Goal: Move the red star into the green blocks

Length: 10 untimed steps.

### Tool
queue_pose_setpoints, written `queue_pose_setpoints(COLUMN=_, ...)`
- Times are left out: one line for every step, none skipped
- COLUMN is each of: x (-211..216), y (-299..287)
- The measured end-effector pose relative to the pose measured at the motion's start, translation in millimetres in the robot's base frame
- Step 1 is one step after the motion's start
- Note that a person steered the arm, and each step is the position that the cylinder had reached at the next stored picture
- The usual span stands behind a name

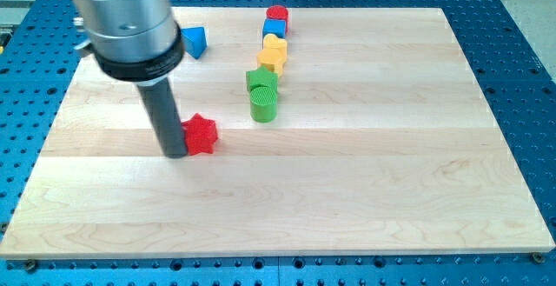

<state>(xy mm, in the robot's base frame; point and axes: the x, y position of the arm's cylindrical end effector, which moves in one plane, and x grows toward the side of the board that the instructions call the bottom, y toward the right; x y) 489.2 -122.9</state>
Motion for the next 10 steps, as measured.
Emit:
queue_pose_setpoints(x=-16.4, y=-7.2)
queue_pose_setpoints(x=-17.9, y=-0.2)
queue_pose_setpoints(x=-17.7, y=39.2)
queue_pose_setpoints(x=-17.7, y=66.5)
queue_pose_setpoints(x=-5.4, y=56.8)
queue_pose_setpoints(x=42.4, y=49.9)
queue_pose_setpoints(x=42.8, y=81.6)
queue_pose_setpoints(x=33.3, y=95.4)
queue_pose_setpoints(x=29.1, y=95.4)
queue_pose_setpoints(x=15.3, y=95.4)
